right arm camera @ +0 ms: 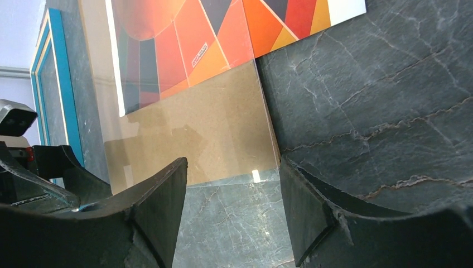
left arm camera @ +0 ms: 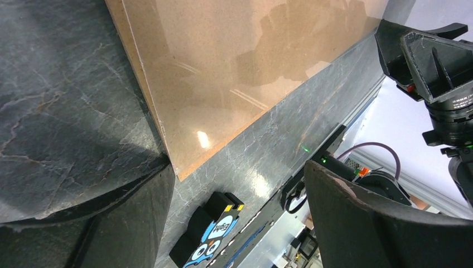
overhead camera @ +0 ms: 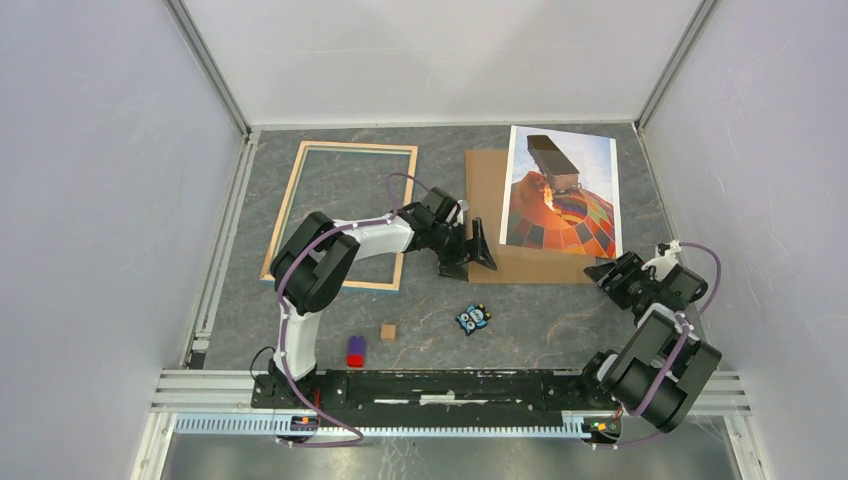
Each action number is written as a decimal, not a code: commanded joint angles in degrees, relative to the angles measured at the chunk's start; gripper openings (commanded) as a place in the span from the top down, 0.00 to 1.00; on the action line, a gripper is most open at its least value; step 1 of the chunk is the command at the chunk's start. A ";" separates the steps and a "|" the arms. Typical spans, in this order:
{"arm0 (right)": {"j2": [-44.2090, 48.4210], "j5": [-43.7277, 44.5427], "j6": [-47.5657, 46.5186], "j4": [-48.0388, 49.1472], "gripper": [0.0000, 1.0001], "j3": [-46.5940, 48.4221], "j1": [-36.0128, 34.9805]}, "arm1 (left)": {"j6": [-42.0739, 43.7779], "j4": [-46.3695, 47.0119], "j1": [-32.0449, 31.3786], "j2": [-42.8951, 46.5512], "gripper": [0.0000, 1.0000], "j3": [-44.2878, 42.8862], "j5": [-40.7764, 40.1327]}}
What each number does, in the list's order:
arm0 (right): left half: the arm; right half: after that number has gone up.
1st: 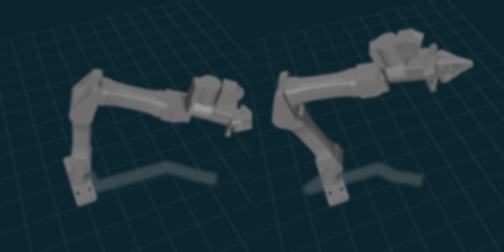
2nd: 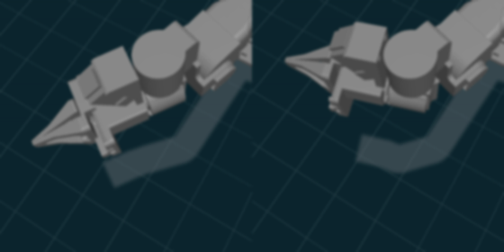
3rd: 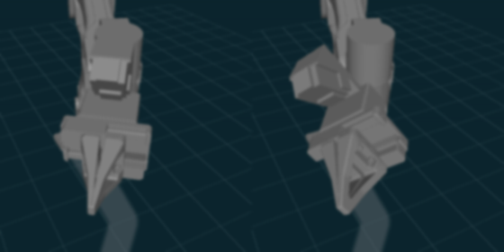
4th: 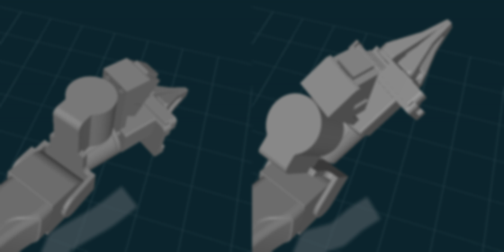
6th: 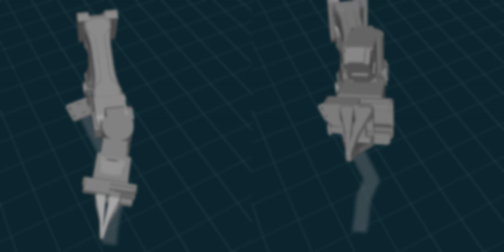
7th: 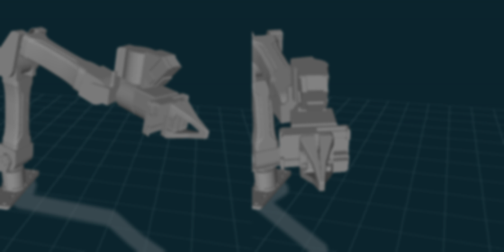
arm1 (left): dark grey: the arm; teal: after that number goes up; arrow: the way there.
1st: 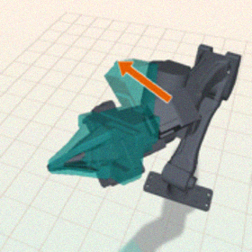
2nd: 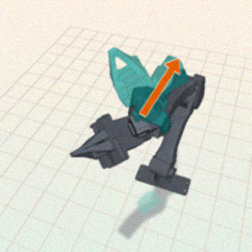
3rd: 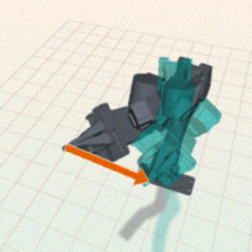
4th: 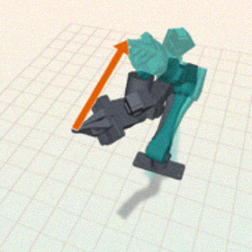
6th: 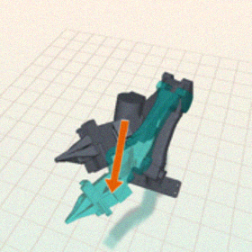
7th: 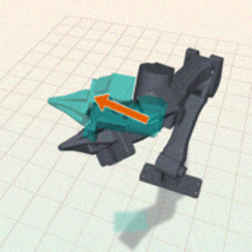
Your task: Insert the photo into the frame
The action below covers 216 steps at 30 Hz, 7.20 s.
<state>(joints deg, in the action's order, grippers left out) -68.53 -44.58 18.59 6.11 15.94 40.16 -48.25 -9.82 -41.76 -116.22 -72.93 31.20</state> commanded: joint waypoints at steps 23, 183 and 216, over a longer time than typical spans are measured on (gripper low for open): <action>7.50 -3.13 5.75 -5.30 0.32 2.91 -0.78 | -0.12 -1.13 -0.39 0.97 0.06 2.18 -3.34; -4.16 20.61 9.04 19.66 0.02 17.12 -34.27 | -21.17 22.68 47.13 46.17 0.98 21.96 -14.35; -10.72 20.62 8.64 22.06 0.02 16.48 -34.27 | -32.08 62.03 48.66 50.22 0.98 60.42 -36.65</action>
<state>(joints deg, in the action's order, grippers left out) -78.15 -23.31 26.94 25.63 32.01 6.09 -81.52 44.42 6.68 -64.88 -15.22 -2.85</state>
